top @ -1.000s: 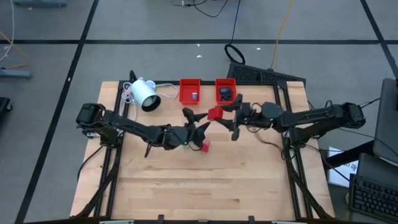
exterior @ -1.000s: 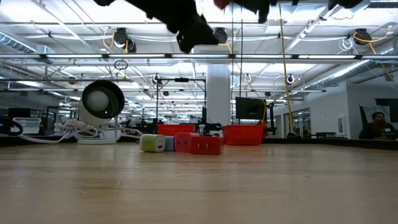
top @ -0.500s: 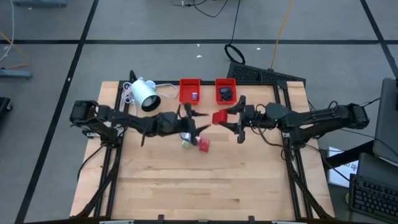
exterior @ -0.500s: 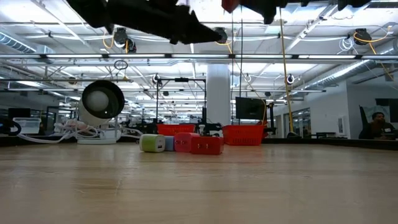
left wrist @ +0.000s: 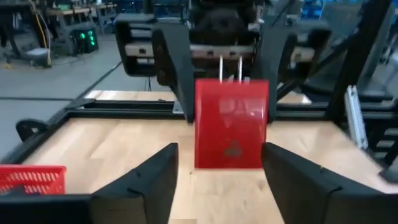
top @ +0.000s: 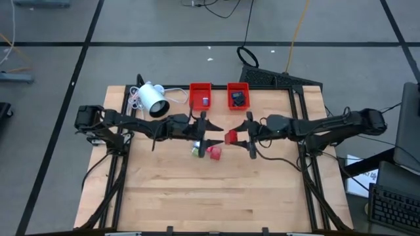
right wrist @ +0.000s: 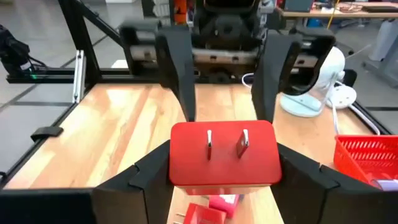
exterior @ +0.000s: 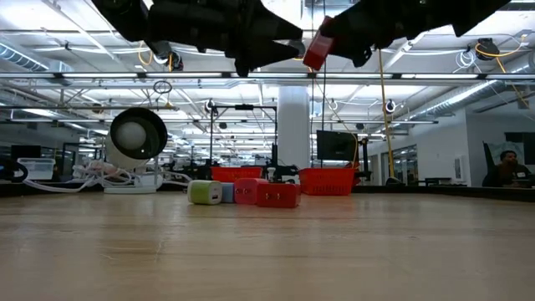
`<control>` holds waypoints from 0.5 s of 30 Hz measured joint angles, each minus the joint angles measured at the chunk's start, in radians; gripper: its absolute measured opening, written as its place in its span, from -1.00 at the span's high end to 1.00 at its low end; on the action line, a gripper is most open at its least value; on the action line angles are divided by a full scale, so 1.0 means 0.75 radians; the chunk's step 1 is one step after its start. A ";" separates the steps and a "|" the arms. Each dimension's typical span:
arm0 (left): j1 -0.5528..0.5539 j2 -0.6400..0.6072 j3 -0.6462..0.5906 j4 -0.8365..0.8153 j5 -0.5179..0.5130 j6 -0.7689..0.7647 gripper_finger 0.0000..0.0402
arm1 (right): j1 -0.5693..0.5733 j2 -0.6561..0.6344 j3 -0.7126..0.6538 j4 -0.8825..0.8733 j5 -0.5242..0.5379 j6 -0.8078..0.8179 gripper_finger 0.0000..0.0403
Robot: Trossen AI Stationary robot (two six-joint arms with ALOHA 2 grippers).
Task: Pick & Place Office items
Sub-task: Put the bottom red charger adapter into the left red bin
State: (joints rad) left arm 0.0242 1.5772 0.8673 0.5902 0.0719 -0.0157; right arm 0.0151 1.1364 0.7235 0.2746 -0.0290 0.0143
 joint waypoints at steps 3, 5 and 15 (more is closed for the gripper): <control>-0.002 0.002 0.006 0.003 0.001 -0.046 -0.34 | 0.000 0.047 0.000 0.029 -0.002 0.001 -0.04; -0.010 0.008 0.008 -0.006 0.009 -0.047 -0.46 | 0.000 0.092 -0.001 0.068 -0.003 0.000 -0.04; -0.019 0.009 0.010 -0.128 -0.013 -0.042 -0.69 | -0.001 0.205 -0.001 0.265 -0.065 -0.015 -0.04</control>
State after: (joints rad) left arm 0.0097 1.5841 0.8745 0.4945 0.0620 -0.0471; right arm 0.0147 1.2905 0.7227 0.4731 -0.0780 0.0032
